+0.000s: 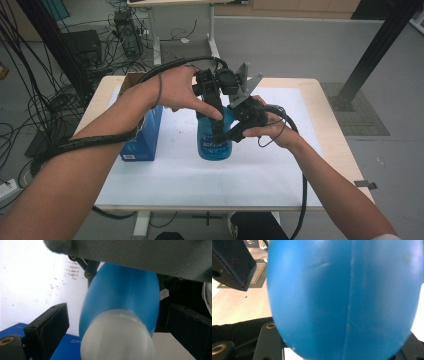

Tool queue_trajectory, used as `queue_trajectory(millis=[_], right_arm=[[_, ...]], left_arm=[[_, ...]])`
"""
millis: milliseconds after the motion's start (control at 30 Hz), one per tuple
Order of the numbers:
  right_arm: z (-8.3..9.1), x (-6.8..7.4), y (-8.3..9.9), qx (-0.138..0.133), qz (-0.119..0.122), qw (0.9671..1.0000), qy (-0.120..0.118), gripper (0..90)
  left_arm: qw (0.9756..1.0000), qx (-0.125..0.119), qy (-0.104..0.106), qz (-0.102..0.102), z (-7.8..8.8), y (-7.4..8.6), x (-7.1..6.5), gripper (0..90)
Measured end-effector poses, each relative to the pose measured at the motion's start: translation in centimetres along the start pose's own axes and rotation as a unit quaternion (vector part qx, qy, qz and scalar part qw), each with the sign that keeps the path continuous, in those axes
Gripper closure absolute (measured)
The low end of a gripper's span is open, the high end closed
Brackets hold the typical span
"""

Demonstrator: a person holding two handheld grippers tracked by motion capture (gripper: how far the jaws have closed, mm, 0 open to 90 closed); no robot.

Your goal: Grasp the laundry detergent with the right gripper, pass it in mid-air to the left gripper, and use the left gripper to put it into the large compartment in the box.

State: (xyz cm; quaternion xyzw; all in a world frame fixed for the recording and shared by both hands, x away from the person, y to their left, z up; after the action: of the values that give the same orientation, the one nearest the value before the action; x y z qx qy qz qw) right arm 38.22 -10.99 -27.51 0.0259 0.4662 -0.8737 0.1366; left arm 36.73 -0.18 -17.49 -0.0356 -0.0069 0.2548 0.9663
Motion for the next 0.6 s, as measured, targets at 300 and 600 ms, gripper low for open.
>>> queue_trajectory(millis=[300,600], right_arm=[[0.02,0.10,-0.13,0.003,-0.007,1.0000,-0.004,43.0],[0.05,0.07,-0.16,0.001,-0.004,1.0000,-0.003,43.0]], left_arm=[[1.0000,-0.001,0.000,0.001,0.07,0.12,0.02,5.1],[1.0000,-0.001,-0.002,0.000,0.08,0.09,0.02,5.1]])
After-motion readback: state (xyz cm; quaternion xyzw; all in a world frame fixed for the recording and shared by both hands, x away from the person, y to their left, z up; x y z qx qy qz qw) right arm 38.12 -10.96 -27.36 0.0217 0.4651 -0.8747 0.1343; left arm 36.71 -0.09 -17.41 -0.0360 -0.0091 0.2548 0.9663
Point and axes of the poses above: each handheld gripper's, and its own axes: z roughly backward along the jaws, y roughly out of its underside, x roughly to its left, the point moved 1 cm from there along -z, roughly forward along the jaws, and after that the axes turned 15 degrees about z, right-handed, at the moved point
